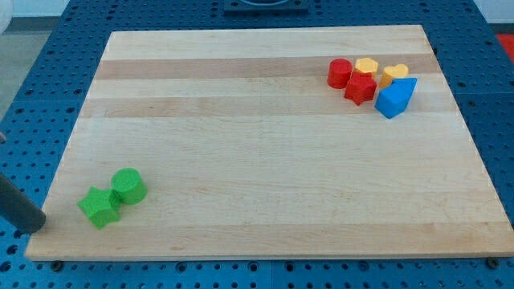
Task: Slide green star along with green circle towards the center
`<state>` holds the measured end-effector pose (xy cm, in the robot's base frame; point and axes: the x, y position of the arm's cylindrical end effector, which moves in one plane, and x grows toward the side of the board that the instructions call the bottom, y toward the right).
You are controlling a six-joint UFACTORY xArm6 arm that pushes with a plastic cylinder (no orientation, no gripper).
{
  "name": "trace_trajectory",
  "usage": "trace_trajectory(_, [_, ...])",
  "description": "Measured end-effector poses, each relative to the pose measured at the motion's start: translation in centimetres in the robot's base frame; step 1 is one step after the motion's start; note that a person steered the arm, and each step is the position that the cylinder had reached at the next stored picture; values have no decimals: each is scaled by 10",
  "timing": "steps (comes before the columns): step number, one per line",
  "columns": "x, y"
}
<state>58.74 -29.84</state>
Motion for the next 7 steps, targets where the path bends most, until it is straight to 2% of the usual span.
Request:
trace_trajectory(3, [-9, 56])
trace_trajectory(7, [-55, 131])
